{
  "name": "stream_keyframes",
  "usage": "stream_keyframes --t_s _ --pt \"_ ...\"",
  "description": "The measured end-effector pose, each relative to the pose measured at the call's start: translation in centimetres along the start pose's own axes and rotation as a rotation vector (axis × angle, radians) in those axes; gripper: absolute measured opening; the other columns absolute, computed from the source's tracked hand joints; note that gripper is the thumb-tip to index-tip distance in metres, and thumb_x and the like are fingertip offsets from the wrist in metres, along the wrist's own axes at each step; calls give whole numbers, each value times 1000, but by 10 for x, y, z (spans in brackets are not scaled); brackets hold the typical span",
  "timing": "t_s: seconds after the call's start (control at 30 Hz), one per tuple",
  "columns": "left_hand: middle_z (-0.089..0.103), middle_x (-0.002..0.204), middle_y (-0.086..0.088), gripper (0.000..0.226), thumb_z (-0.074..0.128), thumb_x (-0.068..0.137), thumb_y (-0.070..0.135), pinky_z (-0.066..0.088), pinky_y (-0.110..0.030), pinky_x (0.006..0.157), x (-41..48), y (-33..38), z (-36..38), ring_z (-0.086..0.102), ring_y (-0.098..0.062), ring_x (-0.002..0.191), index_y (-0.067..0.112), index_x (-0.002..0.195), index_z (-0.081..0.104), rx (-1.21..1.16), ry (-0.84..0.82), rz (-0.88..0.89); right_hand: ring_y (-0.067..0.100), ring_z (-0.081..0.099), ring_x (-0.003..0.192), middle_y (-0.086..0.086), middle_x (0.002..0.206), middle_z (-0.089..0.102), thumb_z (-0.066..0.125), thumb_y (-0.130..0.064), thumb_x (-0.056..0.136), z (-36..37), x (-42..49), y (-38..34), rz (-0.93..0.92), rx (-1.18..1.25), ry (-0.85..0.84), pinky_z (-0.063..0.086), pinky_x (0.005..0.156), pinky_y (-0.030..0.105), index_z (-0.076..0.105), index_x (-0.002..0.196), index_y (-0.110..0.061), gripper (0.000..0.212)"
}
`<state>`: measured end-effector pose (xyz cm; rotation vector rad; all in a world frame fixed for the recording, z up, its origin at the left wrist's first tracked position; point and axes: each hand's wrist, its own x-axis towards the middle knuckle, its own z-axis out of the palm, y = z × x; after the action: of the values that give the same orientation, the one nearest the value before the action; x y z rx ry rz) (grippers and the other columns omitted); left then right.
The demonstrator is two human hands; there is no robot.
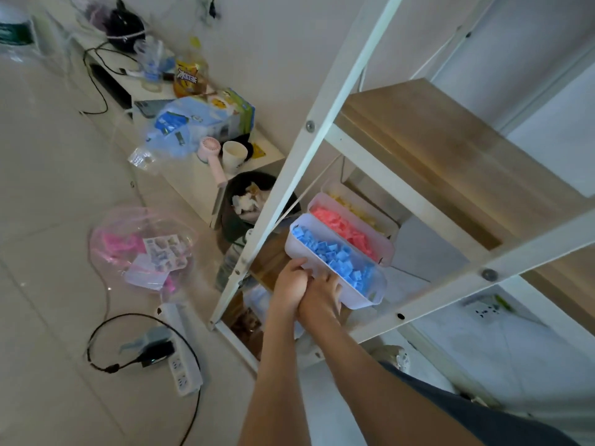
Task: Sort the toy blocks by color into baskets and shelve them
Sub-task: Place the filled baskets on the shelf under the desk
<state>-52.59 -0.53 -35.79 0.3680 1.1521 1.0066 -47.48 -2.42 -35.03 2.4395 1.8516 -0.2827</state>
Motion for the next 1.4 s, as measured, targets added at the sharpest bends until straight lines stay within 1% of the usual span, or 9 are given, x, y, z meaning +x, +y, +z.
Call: stream_keyframes --t_s 0.23,0.47,0.8,0.93,1.0,1.07,1.13,1.27,1.4 --pt "67 106 -2 33 40 90 -3 43 -40 103 26 0 2 60 -21 107 19 88 65 141 -72 85 21 35 128 9 139 29 44 -23 96 10 22 -1 73 -53 51 38 101 30 20 143 -12 53" --pt "54 128 4 33 35 100 11 34 -24 101 34 3 27 51 -13 115 20 128 52 281 -91 140 20 34 133 2 146 27 37 -25 99 9 46 16 103 -64 111 33 107 34 13 146 -23 53" --pt "62 117 -6 28 52 93 23 45 -38 97 -1 23 23 58 -24 110 14 119 53 632 81 255 20 32 134 7 146 29 31 -27 101 6 33 11 59 -30 55 31 107 28 20 142 -14 45" --pt "61 121 -10 30 45 96 23 39 -30 92 -36 31 21 55 -26 115 11 122 51 562 186 258 16 49 122 2 139 44 38 -56 90 12 21 15 -160 69 7 42 103 34 34 134 -32 50" --pt "60 121 -10 28 42 97 21 39 -31 93 -57 34 17 54 -27 114 12 121 52 509 238 242 -9 45 115 -22 130 44 27 -78 81 0 17 10 -161 370 -24 37 104 16 31 129 -48 57" --pt "59 121 -9 28 39 97 18 39 -30 90 -81 40 14 54 -25 111 14 121 54 481 293 248 -5 36 123 -16 132 38 30 -45 99 -33 -5 -2 -271 273 -64 25 109 16 25 140 -34 43" --pt "59 118 -5 27 39 98 17 36 -25 84 -114 44 5 53 -18 103 16 118 56 503 358 305 19 45 123 7 130 48 40 -14 97 -68 -46 -7 -404 226 -82 35 102 25 41 133 -12 36" --pt "62 102 -9 21 40 96 9 40 -28 83 -176 48 -3 56 -22 97 10 104 59 689 444 474 13 61 87 0 93 63 50 -17 94 -129 -95 5 -488 503 -59 38 66 0 61 105 -12 16" --pt "56 90 -3 16 42 96 13 38 -29 72 -234 60 22 54 -20 87 13 103 56 867 429 583 5 57 73 2 93 67 48 -16 93 -187 -134 35 -580 586 -64 37 56 -2 64 106 -16 20"
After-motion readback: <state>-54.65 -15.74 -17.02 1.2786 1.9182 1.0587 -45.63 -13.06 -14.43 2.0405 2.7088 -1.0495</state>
